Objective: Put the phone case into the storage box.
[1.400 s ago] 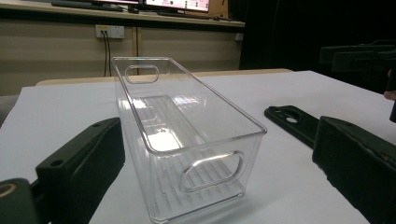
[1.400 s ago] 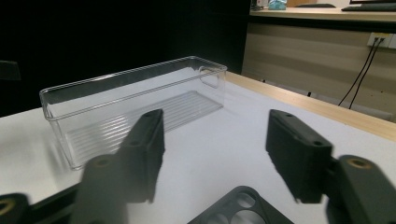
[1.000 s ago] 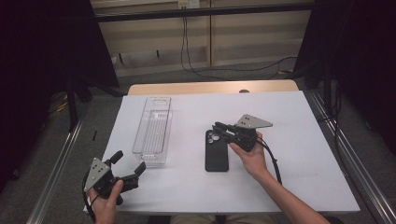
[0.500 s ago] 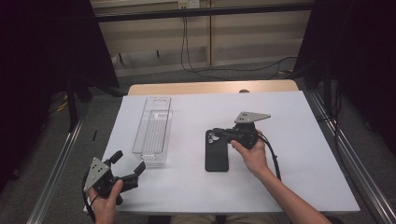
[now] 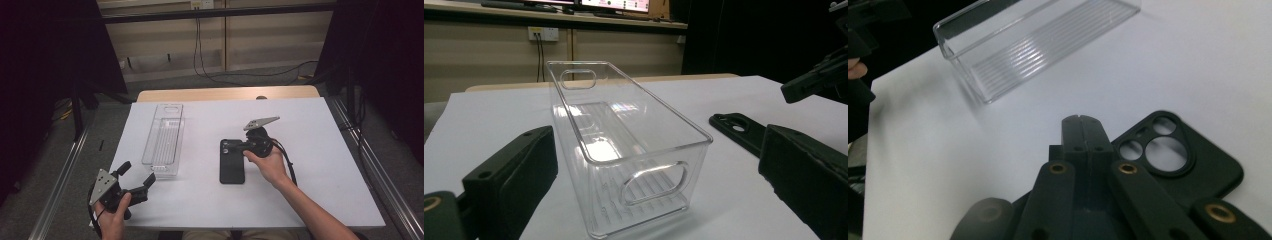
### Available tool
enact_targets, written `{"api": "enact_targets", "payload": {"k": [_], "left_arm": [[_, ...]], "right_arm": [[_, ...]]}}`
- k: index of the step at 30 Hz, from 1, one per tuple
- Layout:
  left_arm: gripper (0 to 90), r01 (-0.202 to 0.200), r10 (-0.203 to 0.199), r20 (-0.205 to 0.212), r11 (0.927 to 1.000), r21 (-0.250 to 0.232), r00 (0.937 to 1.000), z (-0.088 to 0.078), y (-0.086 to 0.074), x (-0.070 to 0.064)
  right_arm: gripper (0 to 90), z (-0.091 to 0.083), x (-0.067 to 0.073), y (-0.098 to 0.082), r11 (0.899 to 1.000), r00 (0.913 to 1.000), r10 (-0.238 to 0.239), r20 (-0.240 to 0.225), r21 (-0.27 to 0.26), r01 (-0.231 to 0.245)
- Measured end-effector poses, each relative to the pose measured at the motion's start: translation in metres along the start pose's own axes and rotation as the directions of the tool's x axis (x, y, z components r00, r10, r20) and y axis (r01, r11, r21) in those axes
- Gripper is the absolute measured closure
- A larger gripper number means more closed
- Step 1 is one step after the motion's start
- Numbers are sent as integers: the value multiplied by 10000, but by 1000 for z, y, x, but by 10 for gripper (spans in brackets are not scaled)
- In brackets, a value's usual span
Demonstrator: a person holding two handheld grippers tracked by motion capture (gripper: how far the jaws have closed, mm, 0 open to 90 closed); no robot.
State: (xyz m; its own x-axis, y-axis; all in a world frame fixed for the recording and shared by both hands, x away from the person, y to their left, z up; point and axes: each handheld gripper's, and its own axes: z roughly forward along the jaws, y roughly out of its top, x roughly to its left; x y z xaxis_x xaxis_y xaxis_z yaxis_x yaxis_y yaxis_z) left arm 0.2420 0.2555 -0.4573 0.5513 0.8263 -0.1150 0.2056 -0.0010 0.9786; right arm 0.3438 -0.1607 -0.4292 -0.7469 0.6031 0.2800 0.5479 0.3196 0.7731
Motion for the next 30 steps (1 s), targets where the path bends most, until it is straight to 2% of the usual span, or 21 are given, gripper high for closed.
{"api": "enact_targets", "payload": {"k": [1,3,6,13,19,21,22,23,30], "left_arm": [[27,-50,50,-50,10000,21,10000,0,0,1],[27,-57,57,-62,10000,33,10000,0,0,0],[27,-74,75,-73,9999,86,9999,1,0,1],[26,-33,35,-203,10000,72,9998,2,0,3],[27,-78,81,-220,9999,98,9997,2,0,3],[27,-69,71,-216,9999,77,9997,2,0,4],[27,-53,54,-211,10000,49,9998,2,0,3],[26,-67,68,-194,10000,43,9998,2,0,4],[27,-71,71,-160,10000,40,9998,2,0,4]], "right_arm": [[900,0,0,0,9995,10000,61,-10,315,-61],[900,1,1,0,9993,9999,65,-149,357,-59],[900,4,3,1,9961,9998,42,-188,884,-25],[900,18,11,3,9781,9979,-274,-584,2046,388],[900,30,16,1,9644,9956,-287,-894,2596,511],[900,34,17,-1,9613,9953,-212,-947,2717,463],[900,36,19,-1,9572,9952,-23,-979,2878,305],[900,38,19,-1,9587,9948,-119,-1012,2816,402],[900,56,29,-3,9423,9920,-159,-1256,3299,569]]}}
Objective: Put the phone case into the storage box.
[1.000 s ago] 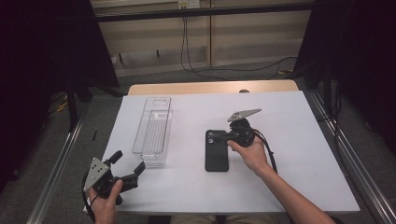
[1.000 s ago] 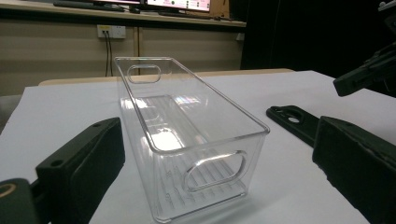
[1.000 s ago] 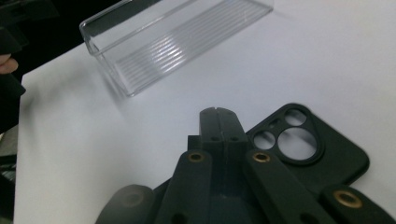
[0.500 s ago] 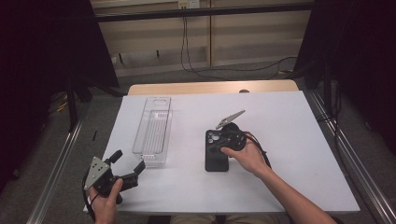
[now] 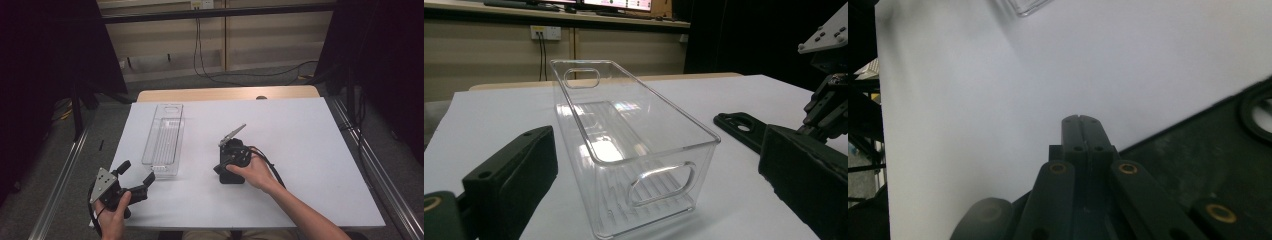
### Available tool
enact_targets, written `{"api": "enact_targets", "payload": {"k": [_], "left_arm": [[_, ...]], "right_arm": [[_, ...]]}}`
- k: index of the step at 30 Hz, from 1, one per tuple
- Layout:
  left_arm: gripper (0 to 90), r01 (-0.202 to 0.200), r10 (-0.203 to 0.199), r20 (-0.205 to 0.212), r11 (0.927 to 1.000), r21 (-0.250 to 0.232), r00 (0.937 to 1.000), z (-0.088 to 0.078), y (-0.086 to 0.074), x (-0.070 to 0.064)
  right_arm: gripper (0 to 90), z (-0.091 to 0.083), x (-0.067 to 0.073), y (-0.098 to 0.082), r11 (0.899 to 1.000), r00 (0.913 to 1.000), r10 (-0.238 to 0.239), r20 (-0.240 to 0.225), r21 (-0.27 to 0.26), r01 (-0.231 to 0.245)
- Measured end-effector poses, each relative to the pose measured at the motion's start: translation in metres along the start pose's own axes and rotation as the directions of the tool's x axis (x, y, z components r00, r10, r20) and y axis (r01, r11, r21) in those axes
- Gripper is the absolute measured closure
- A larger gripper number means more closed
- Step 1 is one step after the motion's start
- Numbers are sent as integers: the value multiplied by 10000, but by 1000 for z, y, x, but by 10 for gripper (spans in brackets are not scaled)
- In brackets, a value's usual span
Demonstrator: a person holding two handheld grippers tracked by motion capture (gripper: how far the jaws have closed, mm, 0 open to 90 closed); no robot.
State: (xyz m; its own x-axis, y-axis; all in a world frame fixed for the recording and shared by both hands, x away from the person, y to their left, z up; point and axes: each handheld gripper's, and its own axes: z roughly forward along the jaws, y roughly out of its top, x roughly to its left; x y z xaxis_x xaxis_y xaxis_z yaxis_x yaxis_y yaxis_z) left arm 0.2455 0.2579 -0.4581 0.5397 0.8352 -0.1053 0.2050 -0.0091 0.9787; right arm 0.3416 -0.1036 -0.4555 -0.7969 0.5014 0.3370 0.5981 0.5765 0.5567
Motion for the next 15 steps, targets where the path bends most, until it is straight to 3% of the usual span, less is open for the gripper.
{"api": "enact_targets", "payload": {"k": [5,10,15], "left_arm": [[27,11,-11,48,10000,-57,10000,-1,0,0],[26,70,-70,-103,10000,-24,9999,0,0,0],[27,-6,6,46,10000,-23,10000,0,0,0]], "right_arm": [[900,9,2,-1,9993,9997,-59,241,384,50],[900,11,1,-3,9993,9997,34,252,382,-44],[900,17,4,-5,9982,9995,-81,311,595,62]]}}
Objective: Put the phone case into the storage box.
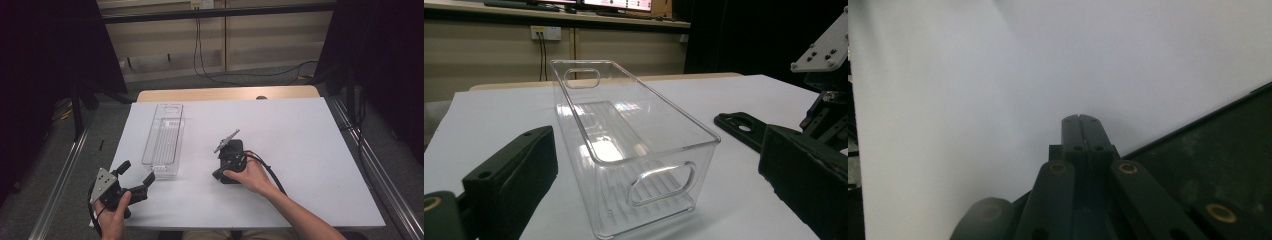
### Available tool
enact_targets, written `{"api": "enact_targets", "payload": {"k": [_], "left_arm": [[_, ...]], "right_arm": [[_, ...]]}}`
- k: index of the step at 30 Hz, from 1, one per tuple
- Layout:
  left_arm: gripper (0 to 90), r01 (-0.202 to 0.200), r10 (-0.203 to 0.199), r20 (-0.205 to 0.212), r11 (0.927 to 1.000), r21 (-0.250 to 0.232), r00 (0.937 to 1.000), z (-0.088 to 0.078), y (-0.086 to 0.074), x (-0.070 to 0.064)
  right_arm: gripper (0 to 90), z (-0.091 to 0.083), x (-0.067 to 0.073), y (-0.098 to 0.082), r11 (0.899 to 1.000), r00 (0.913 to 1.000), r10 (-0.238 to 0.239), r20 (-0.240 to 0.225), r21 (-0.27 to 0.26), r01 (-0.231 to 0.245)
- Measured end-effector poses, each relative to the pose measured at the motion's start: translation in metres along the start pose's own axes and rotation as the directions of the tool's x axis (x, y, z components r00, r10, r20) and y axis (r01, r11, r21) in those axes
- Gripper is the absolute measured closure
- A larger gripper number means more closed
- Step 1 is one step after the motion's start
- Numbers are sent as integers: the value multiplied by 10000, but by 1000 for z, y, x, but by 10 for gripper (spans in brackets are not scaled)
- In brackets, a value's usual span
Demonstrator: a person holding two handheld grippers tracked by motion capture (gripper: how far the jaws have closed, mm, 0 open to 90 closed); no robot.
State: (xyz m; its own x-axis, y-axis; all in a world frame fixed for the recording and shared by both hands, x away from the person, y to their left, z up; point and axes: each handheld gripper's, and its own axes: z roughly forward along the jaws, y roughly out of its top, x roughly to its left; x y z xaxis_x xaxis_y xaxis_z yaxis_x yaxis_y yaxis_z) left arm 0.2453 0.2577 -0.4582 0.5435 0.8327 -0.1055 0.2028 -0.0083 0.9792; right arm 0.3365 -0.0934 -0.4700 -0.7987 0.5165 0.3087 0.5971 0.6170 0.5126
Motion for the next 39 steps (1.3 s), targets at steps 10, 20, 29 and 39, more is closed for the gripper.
{"api": "enact_targets", "payload": {"k": [10,20,29,39], "left_arm": [[26,6,-5,-133,10000,21,9999,0,0,0],[26,-21,21,-29,10000,0,10000,5,0,-2],[26,-31,32,-41,10000,30,10000,2,-1,-2],[27,43,-43,-39,10000,2,10000,2,-1,-2]], "right_arm": [[900,-9,-6,-12,9996,9996,263,-37,-98,-263],[900,-18,-11,-24,9985,9987,501,-42,-214,-501],[900,-24,-13,-31,9985,9987,491,117,-260,-488],[900,-30,-18,-41,9973,9981,609,108,-412,-604]]}}
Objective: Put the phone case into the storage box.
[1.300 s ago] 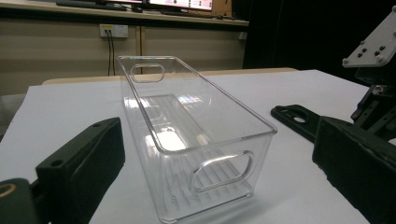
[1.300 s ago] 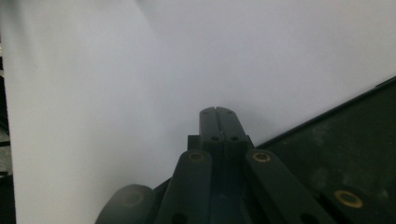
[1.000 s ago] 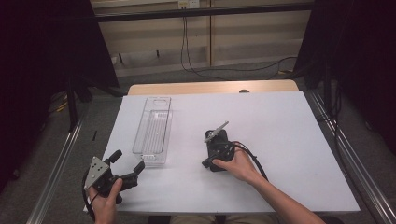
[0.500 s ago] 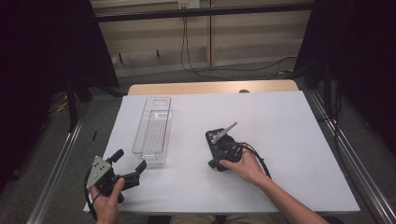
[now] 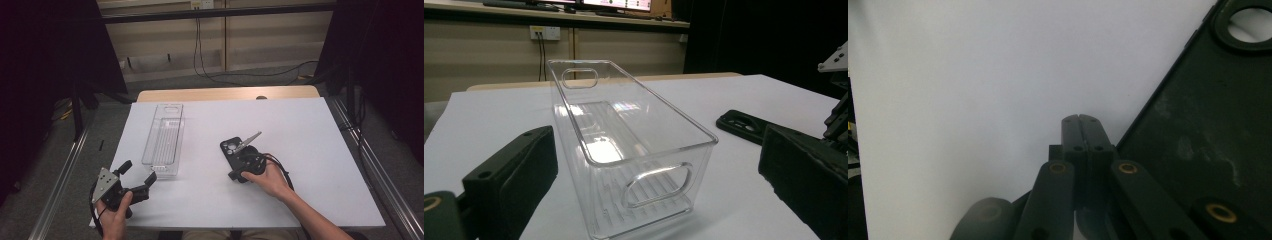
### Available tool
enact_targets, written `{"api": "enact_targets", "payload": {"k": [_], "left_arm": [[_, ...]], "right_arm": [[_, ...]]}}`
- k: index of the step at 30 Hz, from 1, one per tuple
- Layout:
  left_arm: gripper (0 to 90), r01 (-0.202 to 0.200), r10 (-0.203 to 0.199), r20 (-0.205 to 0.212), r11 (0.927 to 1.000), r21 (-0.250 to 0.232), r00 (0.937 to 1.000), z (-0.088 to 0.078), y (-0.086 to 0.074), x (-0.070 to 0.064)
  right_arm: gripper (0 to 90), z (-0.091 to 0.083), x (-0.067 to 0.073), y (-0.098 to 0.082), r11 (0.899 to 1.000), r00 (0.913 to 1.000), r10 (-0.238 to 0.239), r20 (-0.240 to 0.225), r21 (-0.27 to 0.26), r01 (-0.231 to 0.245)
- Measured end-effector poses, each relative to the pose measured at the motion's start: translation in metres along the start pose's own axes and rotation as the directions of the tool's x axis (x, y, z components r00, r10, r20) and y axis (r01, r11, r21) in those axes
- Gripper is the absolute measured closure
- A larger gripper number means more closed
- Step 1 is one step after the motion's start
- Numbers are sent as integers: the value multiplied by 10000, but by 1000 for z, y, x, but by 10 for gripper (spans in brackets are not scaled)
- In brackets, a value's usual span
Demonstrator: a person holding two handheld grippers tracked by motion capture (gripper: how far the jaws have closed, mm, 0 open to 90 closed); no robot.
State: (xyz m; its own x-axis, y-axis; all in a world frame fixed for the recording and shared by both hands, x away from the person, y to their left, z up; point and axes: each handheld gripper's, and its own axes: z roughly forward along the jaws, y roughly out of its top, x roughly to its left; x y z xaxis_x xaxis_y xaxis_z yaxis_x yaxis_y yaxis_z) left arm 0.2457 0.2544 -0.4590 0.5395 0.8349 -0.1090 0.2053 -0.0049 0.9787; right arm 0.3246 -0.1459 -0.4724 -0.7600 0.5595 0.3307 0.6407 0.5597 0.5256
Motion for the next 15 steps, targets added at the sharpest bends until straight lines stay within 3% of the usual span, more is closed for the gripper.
{"api": "enact_targets", "payload": {"k": [2,15], "left_arm": [[27,6,-5,-144,10000,21,9999,-1,0,1],[27,-47,47,22,10000,35,10000,0,0,0]], "right_arm": [[900,-1,-1,-1,10000,10000,65,52,-7,-65],[900,-10,-8,-9,9998,9993,157,348,-117,-153]]}}
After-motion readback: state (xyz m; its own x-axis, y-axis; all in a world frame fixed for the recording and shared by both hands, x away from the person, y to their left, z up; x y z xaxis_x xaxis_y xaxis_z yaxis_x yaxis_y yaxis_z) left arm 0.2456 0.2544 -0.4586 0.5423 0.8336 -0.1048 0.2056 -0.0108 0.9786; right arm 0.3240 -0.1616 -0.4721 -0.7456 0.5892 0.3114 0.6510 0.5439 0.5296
